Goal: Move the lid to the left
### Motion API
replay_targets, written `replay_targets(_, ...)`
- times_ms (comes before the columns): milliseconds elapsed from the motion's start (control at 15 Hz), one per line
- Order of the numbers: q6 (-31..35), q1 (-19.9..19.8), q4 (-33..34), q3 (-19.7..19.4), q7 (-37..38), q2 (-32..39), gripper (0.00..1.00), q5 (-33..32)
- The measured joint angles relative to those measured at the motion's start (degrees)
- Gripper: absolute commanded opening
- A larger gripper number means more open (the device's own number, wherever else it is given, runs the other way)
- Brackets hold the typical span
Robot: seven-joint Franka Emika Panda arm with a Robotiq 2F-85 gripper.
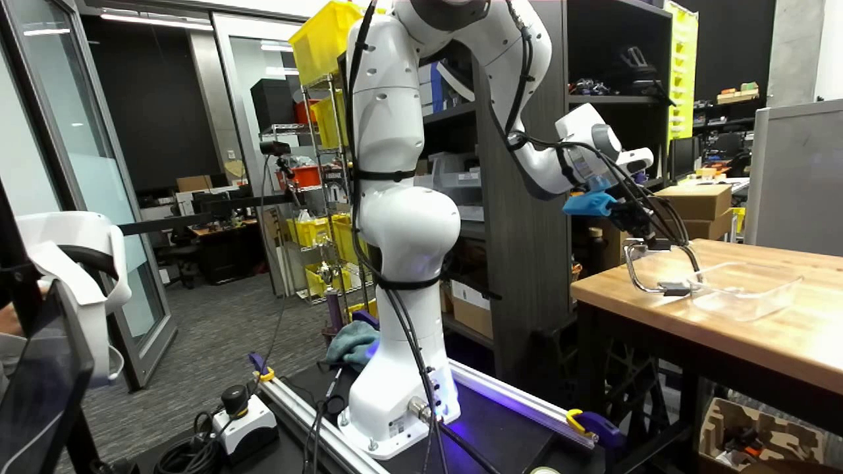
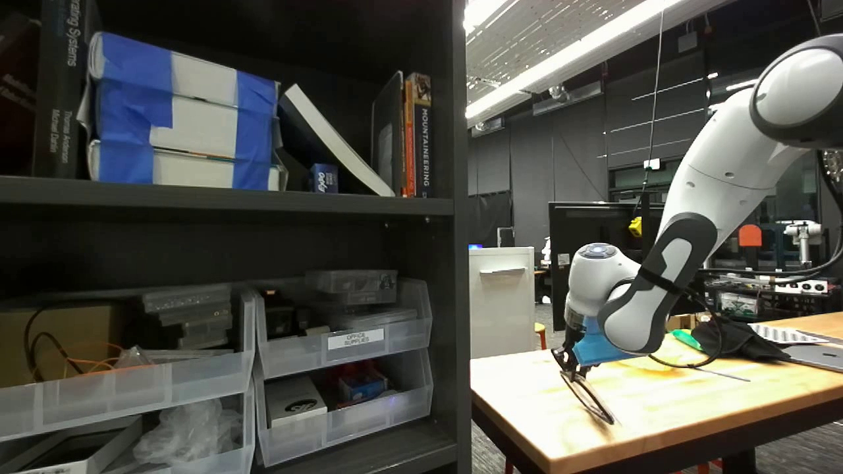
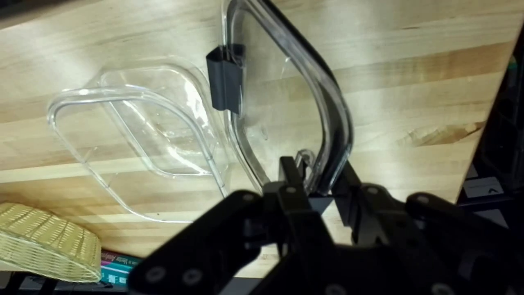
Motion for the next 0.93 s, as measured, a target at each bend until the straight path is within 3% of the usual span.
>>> replay_targets(200, -2.83, 1.34, 0.08, 1.1, 6.61, 0.61, 0.06, -6.86)
replay_targets(400, -5.65, 2.95, 0.09, 2.55, 6.96, 1.77, 0.06, -5.72)
replay_targets(600, -8.24, 4.37, 0.05, 4.56, -1.55, 3.13, 0.06, 6.22)
replay_targets(667, -9.68, 4.95, 0.13, 5.0, -5.8, 3.43, 0.5, 11.43)
replay_targets(733, -11.32, 5.47, 0.44, 5.21, -9.56, 3.64, 0.5, 15.84)
replay_targets(800, -13.25, 5.93, 0.94, 5.23, -12.68, 3.76, 0.3, 19.37)
replay_targets(933, -16.79, 6.49, 2.09, 5.24, -16.5, 3.88, 0.41, 23.67)
